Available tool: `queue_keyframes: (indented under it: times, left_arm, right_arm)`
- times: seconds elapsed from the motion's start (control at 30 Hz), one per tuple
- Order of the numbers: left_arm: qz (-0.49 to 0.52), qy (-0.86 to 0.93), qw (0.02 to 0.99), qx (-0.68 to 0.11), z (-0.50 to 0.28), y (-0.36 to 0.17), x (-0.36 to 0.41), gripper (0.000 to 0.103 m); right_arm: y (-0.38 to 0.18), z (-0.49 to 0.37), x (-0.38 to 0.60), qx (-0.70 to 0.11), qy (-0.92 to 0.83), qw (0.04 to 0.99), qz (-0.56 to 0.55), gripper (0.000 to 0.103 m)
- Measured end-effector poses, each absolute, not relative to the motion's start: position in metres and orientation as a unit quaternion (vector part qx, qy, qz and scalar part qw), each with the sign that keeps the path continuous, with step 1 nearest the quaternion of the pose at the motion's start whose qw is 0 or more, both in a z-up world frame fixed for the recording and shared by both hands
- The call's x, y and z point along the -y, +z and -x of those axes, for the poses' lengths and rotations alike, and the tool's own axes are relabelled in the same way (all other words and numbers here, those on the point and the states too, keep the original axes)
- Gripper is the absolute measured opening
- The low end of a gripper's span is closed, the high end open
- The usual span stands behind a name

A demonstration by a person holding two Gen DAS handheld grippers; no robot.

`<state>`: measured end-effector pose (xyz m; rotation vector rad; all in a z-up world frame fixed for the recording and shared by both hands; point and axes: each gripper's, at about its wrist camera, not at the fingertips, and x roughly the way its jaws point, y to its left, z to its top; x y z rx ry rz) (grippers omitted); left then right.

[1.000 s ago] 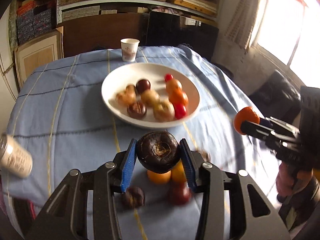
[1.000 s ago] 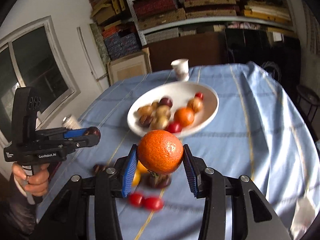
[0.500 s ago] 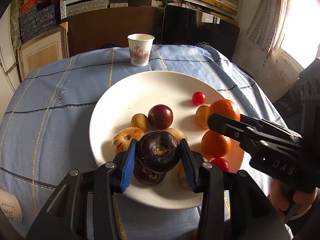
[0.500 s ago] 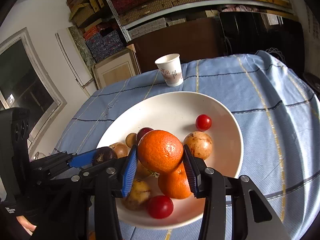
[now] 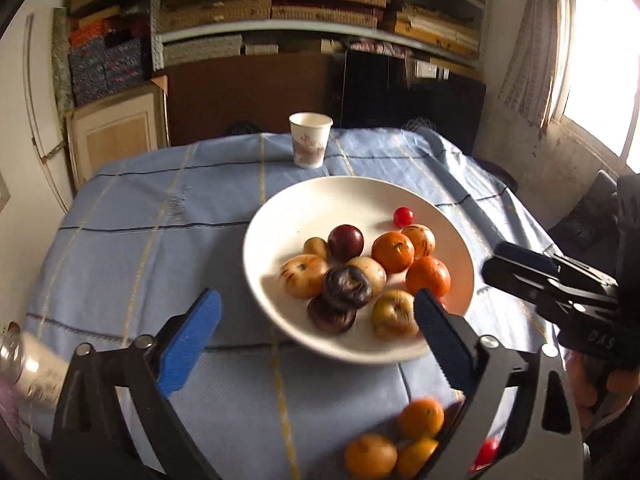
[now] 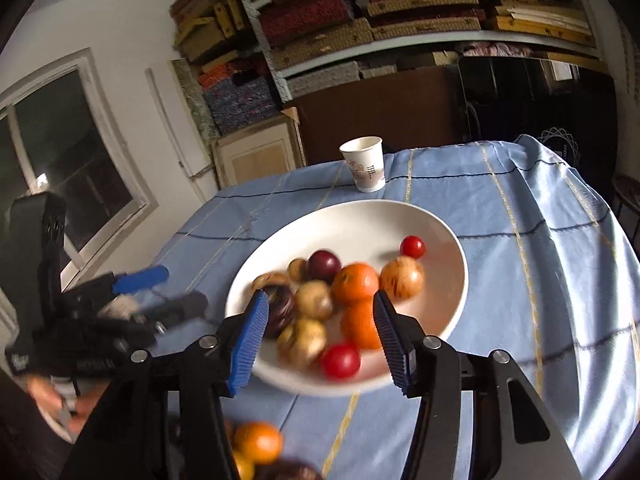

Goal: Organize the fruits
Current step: 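Move both grippers back to the pile toward a red tomato and dark plum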

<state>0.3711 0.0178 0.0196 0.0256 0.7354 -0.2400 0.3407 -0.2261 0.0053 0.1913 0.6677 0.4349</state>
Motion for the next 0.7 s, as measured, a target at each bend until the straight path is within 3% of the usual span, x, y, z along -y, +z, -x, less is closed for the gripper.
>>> queue_keyframes:
  times: [0.3,0.53,0.7]
  left_arm:
    - [0.041,-0.062,0.929,-0.363,-0.271,-0.019,-0.074,0.098]
    - [0.095,-0.061,0.916,-0.384,-0.245,-0.038,-0.099,0.098]
    - [0.106,-0.053,0.917,-0.382,-0.243,-0.039,-0.105,0.098]
  right_arm:
    - [-0.034,-0.254,0.237,-0.368,0.234,0.897,-0.067,0.055]
    - [-0.045,-0.216,0.225,-0.381,0.242,0.892,-0.023,0.055]
    - [-0.053,-0.214,0.224,-0.401,0.252,0.880,-0.030,0.049]
